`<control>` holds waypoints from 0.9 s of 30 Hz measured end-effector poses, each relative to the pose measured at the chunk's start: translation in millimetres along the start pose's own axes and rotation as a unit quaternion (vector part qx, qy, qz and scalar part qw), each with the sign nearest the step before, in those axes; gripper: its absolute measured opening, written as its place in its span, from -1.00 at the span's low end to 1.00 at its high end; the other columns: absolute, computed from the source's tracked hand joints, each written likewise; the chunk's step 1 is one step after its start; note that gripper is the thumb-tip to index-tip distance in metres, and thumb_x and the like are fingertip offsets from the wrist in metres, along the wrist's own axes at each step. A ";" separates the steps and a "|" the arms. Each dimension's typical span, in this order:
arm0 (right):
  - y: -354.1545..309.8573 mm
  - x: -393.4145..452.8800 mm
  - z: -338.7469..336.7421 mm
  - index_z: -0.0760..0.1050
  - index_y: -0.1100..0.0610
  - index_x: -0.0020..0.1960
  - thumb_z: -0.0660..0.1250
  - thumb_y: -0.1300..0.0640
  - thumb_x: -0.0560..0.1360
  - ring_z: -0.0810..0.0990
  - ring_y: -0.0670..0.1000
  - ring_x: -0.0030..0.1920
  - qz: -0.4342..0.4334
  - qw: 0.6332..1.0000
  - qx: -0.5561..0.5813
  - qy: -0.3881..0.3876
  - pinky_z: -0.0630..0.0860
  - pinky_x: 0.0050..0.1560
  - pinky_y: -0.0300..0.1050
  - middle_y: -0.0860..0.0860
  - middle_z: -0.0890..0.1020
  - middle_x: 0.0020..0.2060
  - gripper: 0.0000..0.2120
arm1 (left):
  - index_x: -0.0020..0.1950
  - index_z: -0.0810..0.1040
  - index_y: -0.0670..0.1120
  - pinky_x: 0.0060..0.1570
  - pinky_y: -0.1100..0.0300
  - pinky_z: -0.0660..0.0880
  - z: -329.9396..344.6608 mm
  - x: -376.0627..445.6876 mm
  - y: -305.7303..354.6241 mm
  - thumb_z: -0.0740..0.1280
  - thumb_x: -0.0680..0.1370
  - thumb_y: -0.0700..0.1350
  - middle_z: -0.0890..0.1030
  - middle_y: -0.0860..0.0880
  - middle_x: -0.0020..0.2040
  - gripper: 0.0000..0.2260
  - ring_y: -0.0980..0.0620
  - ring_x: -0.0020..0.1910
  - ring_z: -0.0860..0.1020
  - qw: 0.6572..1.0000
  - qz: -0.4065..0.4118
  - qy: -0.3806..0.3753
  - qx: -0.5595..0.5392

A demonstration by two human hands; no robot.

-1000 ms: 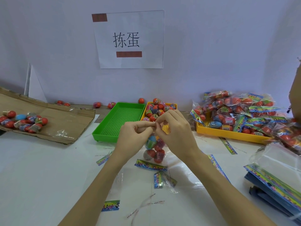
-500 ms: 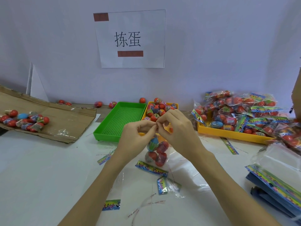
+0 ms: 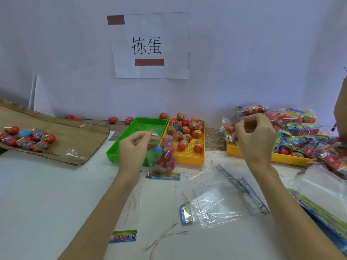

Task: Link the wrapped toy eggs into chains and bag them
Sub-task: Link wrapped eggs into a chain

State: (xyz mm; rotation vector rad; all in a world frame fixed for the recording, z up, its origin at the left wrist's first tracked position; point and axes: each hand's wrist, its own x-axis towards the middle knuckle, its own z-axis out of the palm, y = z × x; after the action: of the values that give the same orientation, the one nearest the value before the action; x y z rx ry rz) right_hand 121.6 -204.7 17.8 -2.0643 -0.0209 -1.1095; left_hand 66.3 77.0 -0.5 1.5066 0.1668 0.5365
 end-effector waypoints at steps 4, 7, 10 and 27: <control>7.2 -2.8 5.8 0.72 0.12 -0.03 0.46 0.21 0.55 0.60 -0.14 -0.23 -0.042 0.973 -0.052 -0.222 0.59 -0.07 -0.17 -0.01 0.72 -0.19 -0.94 | 0.01 0.70 -0.17 -0.15 0.35 0.60 0.4 -0.1 -0.3 0.34 0.67 -0.24 0.77 -0.04 -0.17 -0.86 0.07 -0.15 0.74 1.000 -0.002 -0.009 0.003; 6.1 -14.4 15.6 0.74 0.17 -0.05 0.40 0.19 0.60 0.64 -0.10 -0.26 -0.069 0.927 -0.110 -0.352 0.66 -0.03 -0.06 0.01 0.74 -0.23 -0.85 | 0.02 0.71 -0.17 -0.17 0.36 0.60 3.4 -2.2 -0.5 0.35 0.66 -0.25 0.77 -0.03 -0.18 -0.87 0.11 -0.18 0.73 0.999 0.003 -0.043 0.019; 7.2 -19.4 24.0 0.71 0.18 0.11 0.34 0.24 0.62 0.65 -0.01 -0.17 -0.067 0.914 -0.129 -0.380 0.64 0.07 -0.05 0.06 0.74 -0.09 -0.83 | 0.00 0.72 -0.15 -0.20 0.38 0.58 4.8 -4.2 -0.3 0.35 0.66 -0.25 0.77 -0.01 -0.19 -0.85 0.15 -0.22 0.72 0.997 0.006 -0.067 0.035; 1.2 -16.4 18.9 0.67 0.10 0.10 0.35 0.20 0.64 0.67 -0.17 -0.34 0.000 0.941 0.007 -0.337 0.54 -0.28 -0.40 -0.03 0.73 -0.11 -0.87 | 0.01 0.72 -0.13 -0.21 0.29 0.63 9.2 -8.3 1.4 0.36 0.66 -0.21 0.78 -0.03 -0.13 -0.87 0.03 -0.19 0.75 0.993 -0.011 -0.113 0.034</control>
State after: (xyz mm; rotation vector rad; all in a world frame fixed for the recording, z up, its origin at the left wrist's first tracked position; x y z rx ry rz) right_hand 125.1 -188.2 -0.7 -2.3325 -0.3642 -0.3512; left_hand 62.7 65.1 -0.2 1.6187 0.0263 0.3429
